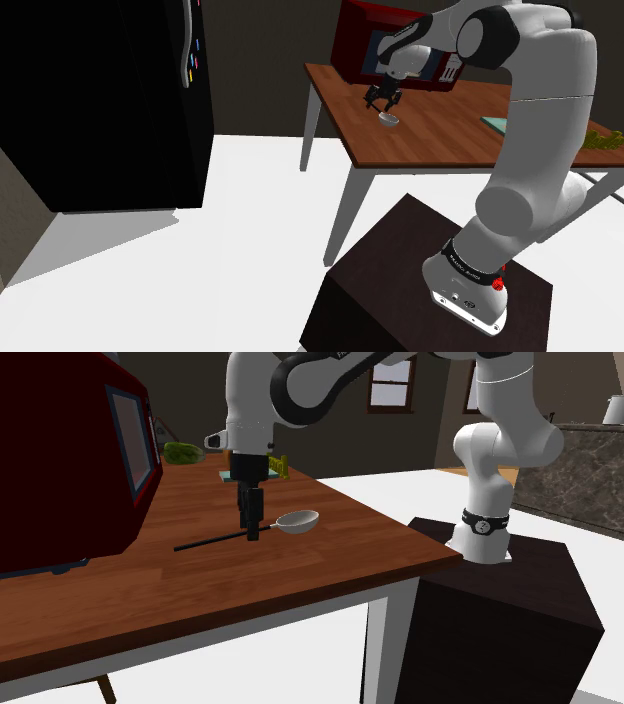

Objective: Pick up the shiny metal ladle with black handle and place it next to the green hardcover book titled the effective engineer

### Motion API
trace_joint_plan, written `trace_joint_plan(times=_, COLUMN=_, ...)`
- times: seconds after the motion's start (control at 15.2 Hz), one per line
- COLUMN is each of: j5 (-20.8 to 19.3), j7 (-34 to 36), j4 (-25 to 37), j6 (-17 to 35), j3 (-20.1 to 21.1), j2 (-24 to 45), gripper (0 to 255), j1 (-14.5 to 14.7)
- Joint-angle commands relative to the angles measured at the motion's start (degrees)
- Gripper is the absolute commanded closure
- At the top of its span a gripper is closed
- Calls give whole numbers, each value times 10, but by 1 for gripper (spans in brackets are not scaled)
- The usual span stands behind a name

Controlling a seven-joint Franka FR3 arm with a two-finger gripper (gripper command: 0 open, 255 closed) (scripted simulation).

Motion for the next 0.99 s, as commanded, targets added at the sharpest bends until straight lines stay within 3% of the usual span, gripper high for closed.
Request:
trace_joint_plan(times=0.0, j5=0, j7=0, j4=0, j6=0, j3=0, j2=0, gripper=255, j1=0)
trace_joint_plan(times=0.59, j5=0, j7=0, j4=0, j6=0, j3=0, j2=0, gripper=255, j1=0)
trace_joint_plan(times=0.92, j5=-10, j7=9, j4=13, j6=-29, j3=-6, j2=-17, gripper=255, j1=3)
